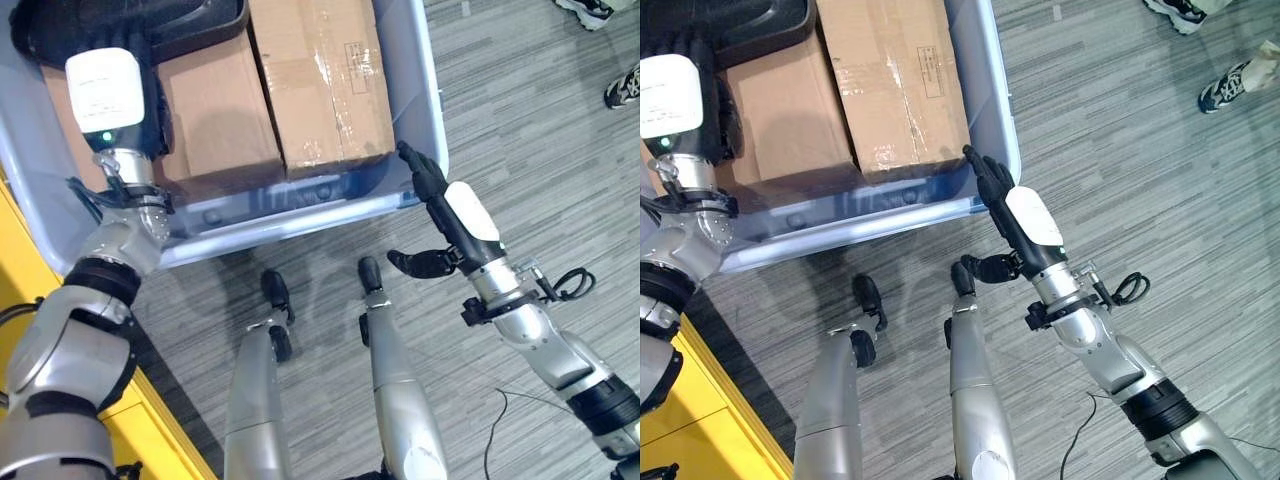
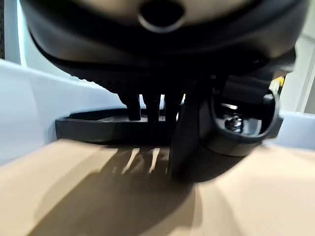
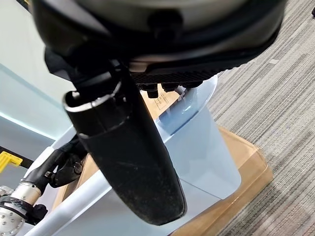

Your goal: Move parts from the plastic box to the shelf.

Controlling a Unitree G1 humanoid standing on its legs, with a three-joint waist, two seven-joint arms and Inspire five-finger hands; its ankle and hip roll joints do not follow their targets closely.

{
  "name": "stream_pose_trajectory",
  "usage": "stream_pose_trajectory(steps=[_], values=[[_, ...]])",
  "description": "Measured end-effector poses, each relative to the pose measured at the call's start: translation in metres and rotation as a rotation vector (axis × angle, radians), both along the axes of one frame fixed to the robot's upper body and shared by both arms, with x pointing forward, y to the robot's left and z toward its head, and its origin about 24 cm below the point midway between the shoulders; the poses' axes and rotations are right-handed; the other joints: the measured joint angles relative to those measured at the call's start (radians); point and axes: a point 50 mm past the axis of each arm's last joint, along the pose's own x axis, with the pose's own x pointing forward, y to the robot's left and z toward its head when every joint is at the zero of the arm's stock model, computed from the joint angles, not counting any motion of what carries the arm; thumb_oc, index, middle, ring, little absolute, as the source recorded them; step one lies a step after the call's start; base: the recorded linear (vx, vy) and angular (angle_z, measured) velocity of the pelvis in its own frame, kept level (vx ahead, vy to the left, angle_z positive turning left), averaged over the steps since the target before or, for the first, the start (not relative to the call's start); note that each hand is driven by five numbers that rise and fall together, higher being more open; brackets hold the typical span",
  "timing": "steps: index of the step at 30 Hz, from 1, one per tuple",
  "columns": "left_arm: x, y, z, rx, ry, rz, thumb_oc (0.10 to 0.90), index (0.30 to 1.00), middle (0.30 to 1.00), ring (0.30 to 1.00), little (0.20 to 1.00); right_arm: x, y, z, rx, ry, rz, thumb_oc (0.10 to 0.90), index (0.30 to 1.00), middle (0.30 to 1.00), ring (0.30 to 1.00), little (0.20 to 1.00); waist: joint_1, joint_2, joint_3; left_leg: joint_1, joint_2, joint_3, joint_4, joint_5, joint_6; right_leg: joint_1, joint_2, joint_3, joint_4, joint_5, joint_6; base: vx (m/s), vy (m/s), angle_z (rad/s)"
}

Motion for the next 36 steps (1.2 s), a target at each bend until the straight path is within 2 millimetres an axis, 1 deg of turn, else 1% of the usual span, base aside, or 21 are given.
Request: stream_pose_trajectory(steps=[2,5,8,10,13,16,18,19,20,22,24,25,26,27,28,30,31,33,36], values=[[0.001,0.001,0.011,0.008,-0.02,0.02,0.4,0.3,0.3,0.3,0.3,0.0,0.002,-0.001,0.009,0.008,0.012,0.9,1.0,1.0,1.0,1.0,0.0,0.001,0.0,0.008,0.003,0.003,0.001,0.0,0.0,0.006,0.001,0.001,0.0,0.002,0.003,-0.02,-0.006,-0.08],[0.001,0.004,0.009,0.007,0.006,0.041,0.4,0.3,0.3,0.3,0.3,0.0,0.006,-0.005,-0.006,0.029,0.032,0.9,1.0,1.0,1.0,1.0,-0.003,0.003,-0.001,0.038,0.005,0.006,0.0,0.001,0.0,0.03,0.003,0.001,0.0,0.0,0.008,-0.02,-0.013,-0.07],[0.002,0.005,-0.001,0.036,0.049,0.05,0.4,0.3,0.3,0.3,0.3,0.0,0.007,-0.011,-0.024,0.061,0.043,0.9,1.0,1.0,1.0,1.0,-0.003,0.003,-0.002,0.078,0.006,0.01,-0.01,-0.003,0.002,0.063,0.002,0.0,-0.004,-0.002,0.021,-0.01,-0.011,-0.02],[0.002,0.005,-0.003,0.064,0.059,0.056,0.4,0.3,0.3,0.3,0.3,0.0,0.007,-0.012,-0.026,0.066,0.045,0.9,1.0,1.0,1.0,1.0,-0.003,0.005,-0.001,0.091,0.005,0.013,-0.012,0.001,0.007,0.074,0.001,0.0,-0.004,-0.003,0.025,0.0,0.0,0.0],[0.0,0.009,-0.017,0.073,0.11,0.067,0.4,0.3,0.3,0.3,0.3,0.0,0.008,-0.019,-0.044,0.099,0.052,0.9,1.0,1.0,1.0,1.0,-0.002,0.01,-0.001,0.14,0.005,0.019,-0.027,0.0,0.005,0.116,-0.002,0.0,-0.017,-0.003,0.025,-0.03,-0.019,-0.04],[-0.002,0.006,-0.033,0.106,0.154,0.05,0.4,0.3,0.3,0.3,0.3,-0.001,0.007,-0.023,-0.052,0.12,0.055,0.9,1.0,1.0,1.0,1.0,-0.003,0.019,0.004,0.188,0.004,0.029,-0.044,0.001,0.006,0.154,-0.007,0.0,-0.023,-0.003,0.025,-0.07,-0.026,-0.05],[-0.003,0.008,-0.033,0.119,0.164,0.053,0.4,0.3,0.3,0.3,0.3,-0.005,0.005,-0.027,-0.058,0.133,0.06,0.9,1.0,1.0,1.0,1.0,-0.002,0.023,0.007,0.215,-0.002,0.037,-0.068,0.015,0.005,0.169,-0.014,0.0,-0.02,-0.003,0.025,-0.07,-0.048,0.05],[-0.003,0.007,-0.035,0.119,0.175,0.047,0.4,0.3,0.3,0.3,0.3,-0.006,0.002,-0.028,-0.06,0.138,0.056,0.9,1.0,1.0,1.0,1.0,-0.001,0.035,0.016,0.233,-0.002,0.032,-0.074,0.017,0.005,0.188,-0.014,-0.005,-0.022,-0.003,0.025,-0.03,-0.04,0.08],[-0.007,0.008,-0.05,0.145,0.221,0.047,0.4,0.3,0.3,0.3,0.3,-0.009,-0.001,-0.034,-0.066,0.166,0.048,0.9,1.0,1.0,1.0,1.0,0.0,0.046,0.023,0.298,-0.01,0.032,-0.113,0.025,-0.004,0.242,-0.02,-0.005,-0.044,-0.003,0.025,-0.03,-0.039,0.03],[-0.01,0.012,-0.061,0.156,0.253,0.054,0.4,0.3,0.3,0.3,0.3,-0.012,-0.006,-0.041,-0.081,0.199,0.038,0.9,1.0,1.0,1.0,1.0,0.0,0.052,0.026,0.356,-0.018,0.033,-0.159,0.035,-0.014,0.288,-0.028,-0.007,-0.073,-0.002,0.025,0.0,0.0,0.0],[-0.012,0.014,-0.067,0.156,0.272,0.051,0.4,0.3,0.3,0.3,0.3,-0.017,-0.013,-0.049,-0.108,0.236,0.024,0.9,1.0,1.0,1.0,1.0,0.0,0.059,0.028,0.401,-0.021,0.029,-0.2,0.048,-0.032,0.323,-0.029,-0.013,-0.094,0.0,0.025,0.01,-0.003,0.03],[-0.013,0.015,-0.068,0.157,0.275,0.049,0.4,0.3,0.3,0.3,0.3,-0.019,-0.017,-0.052,-0.121,0.254,0.018,0.9,1.0,1.0,1.0,1.0,0.004,0.065,0.032,0.417,-0.022,0.026,-0.215,0.056,-0.036,0.335,-0.029,-0.019,-0.099,0.001,0.027,0.02,0.008,0.07],[-0.014,0.015,-0.071,0.159,0.283,0.042,0.4,0.3,0.3,0.3,0.3,-0.02,-0.02,-0.054,-0.143,0.273,0.013,0.9,1.0,1.0,1.0,1.0,-0.001,0.074,0.037,0.435,-0.025,0.022,-0.231,0.067,-0.034,0.351,-0.029,-0.025,-0.108,0.007,0.031,0.01,0.012,0.03],[-0.017,0.014,-0.078,0.159,0.299,0.028,0.4,0.3,0.3,0.3,0.3,-0.02,-0.025,-0.055,-0.168,0.292,0.004,0.9,1.0,1.0,1.0,1.0,-0.002,0.085,0.043,0.467,-0.026,0.022,-0.255,0.079,-0.035,0.374,-0.029,-0.025,-0.118,0.013,0.036,0.0,0.0,0.0],[-0.019,0.013,-0.084,0.158,0.314,0.007,0.4,0.3,0.3,0.3,0.3,-0.021,-0.028,-0.056,-0.182,0.302,-0.002,0.9,1.0,1.0,1.0,1.0,-0.002,0.094,0.043,0.493,-0.027,0.024,-0.279,0.081,-0.044,0.39,-0.029,-0.025,-0.127,0.012,0.033,0.0,0.019,-0.08],[-0.02,0.009,-0.087,0.157,0.316,-0.027,0.4,0.3,0.3,0.3,0.3,-0.022,-0.033,-0.054,-0.207,0.302,-0.009,0.9,1.0,1.0,1.0,1.0,0.0,0.116,0.043,0.517,-0.027,0.024,-0.32,0.097,-0.058,0.4,-0.027,-0.027,-0.144,0.016,0.024,0.0,0.016,-0.05],[-0.02,0.009,-0.088,0.155,0.314,-0.036,0.4,0.3,0.3,0.3,0.3,-0.021,-0.034,-0.052,-0.213,0.303,-0.01,0.9,1.0,1.0,1.0,1.0,0.0,0.124,0.043,0.522,-0.027,0.023,-0.334,0.105,-0.059,0.4,-0.026,-0.028,-0.149,0.019,0.023,0.0,0.003,-0.06],[-0.025,0.005,-0.099,0.142,0.302,-0.068,0.4,0.3,0.3,0.3,0.3,-0.02,-0.036,-0.05,-0.213,0.3,-0.018,0.9,1.0,1.0,1.0,1.0,-0.002,0.144,0.043,0.546,-0.026,0.026,-0.378,0.13,-0.06,0.411,-0.021,-0.028,-0.174,0.036,0.027,-0.01,-0.037,-0.11],[-0.032,-0.002,-0.113,0.121,0.31,-0.116,0.4,0.3,0.3,0.3,0.3,-0.02,-0.036,-0.05,-0.221,0.31,-0.009,0.9,1.0,1.0,1.0,1.0,0.0,0.152,0.042,0.563,-0.016,0.026,-0.399,0.141,-0.062,0.423,-0.011,-0.029,-0.188,0.046,0.024,-0.03,-0.09,-0.09]])
